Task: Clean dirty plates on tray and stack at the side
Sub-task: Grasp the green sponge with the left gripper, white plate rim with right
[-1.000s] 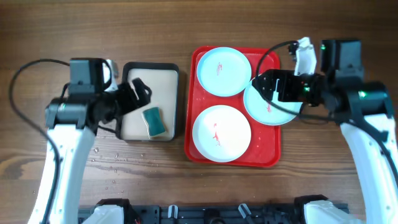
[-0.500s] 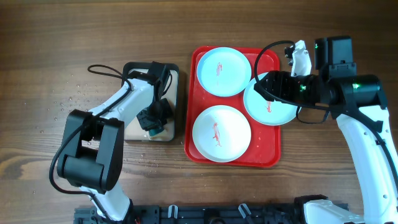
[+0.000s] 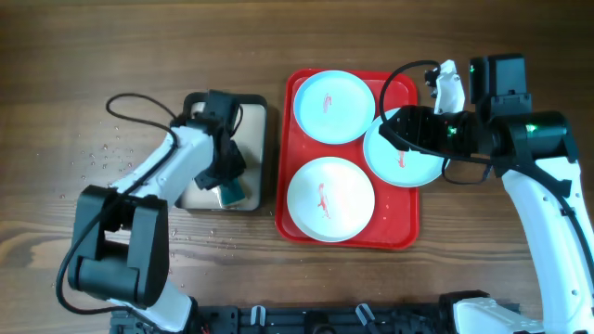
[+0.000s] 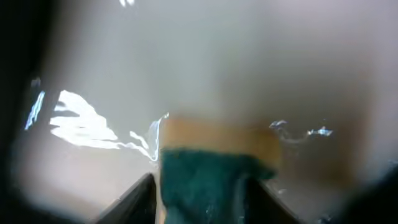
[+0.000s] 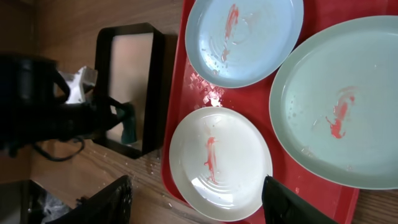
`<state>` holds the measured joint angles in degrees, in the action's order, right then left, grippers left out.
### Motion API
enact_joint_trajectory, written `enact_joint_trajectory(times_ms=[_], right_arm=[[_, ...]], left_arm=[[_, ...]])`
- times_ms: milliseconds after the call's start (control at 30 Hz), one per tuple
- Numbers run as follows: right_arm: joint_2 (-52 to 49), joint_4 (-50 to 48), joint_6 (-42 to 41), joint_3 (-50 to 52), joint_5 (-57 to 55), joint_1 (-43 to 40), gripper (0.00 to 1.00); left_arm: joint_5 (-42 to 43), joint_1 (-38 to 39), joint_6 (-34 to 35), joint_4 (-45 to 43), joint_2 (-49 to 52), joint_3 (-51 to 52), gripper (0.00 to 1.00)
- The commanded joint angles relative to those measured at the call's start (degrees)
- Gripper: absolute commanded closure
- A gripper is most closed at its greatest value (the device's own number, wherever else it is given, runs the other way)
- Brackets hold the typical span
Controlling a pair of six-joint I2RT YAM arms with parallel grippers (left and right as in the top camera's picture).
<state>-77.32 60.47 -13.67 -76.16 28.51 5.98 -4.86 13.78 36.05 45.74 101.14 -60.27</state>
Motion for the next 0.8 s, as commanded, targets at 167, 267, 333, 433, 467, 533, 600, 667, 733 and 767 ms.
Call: enact_joint_trajectory(times_ms=[167, 267, 333, 433, 467, 533, 600, 667, 733, 767], right_arm=[[-0.37, 0.07, -0.5, -1.05, 1.14, 0.13, 0.34], [-0.37, 0.09, -0.48, -1.05, 1.14, 0.13, 0.34], [-0.37, 0.31, -0.46, -1.05, 1.14, 0.13, 0.34], [-0.37, 0.52, -0.48, -1.03, 1.11, 0.13, 0.34], [-0.37, 0.5, -0.48, -1.03, 1.11, 0.13, 0.34], [-0.37, 0.5, -0.48, -1.03, 1.11, 0.13, 0.34], [-0.37, 0.52, -0.48, -1.03, 1.14, 0.13, 0.34], [-0.37, 0.55, -0.52, -0.96, 1.14, 0.13, 0.34], [-0.37, 0.46, -1.38, -0.9, 1.03, 0.13, 0.34], [-0.37, 0.26, -1.84, -0.59, 0.94, 0.13, 0.34]], left_arm=[[-1.66, -0.2, -10.99, 6.05, 0.0, -11.39, 0.92], [-1.66, -0.2, -13.4, 8.07, 0.0, -16.04, 0.44], [-1.64, -0.17, -13.33, 8.94, 0.13, -15.21, 0.4], [0.07, -0.17, -13.14, 7.78, 0.15, -10.71, 0.44], [0.07, -0.17, -13.14, 6.4, 0.15, -8.7, 0.46], [-0.04, -0.17, -13.14, 0.33, 0.2, -2.34, 0.5], [-2.14, -0.2, -12.83, -5.09, 0.22, 2.29, 0.72], [-2.01, -0.17, -11.21, -5.27, 0.15, 2.75, 0.96], [1.75, -0.2, -11.21, -2.29, -0.26, 0.28, 0.96], [5.64, -0.2, -11.23, 0.87, -0.7, -2.82, 0.94]])
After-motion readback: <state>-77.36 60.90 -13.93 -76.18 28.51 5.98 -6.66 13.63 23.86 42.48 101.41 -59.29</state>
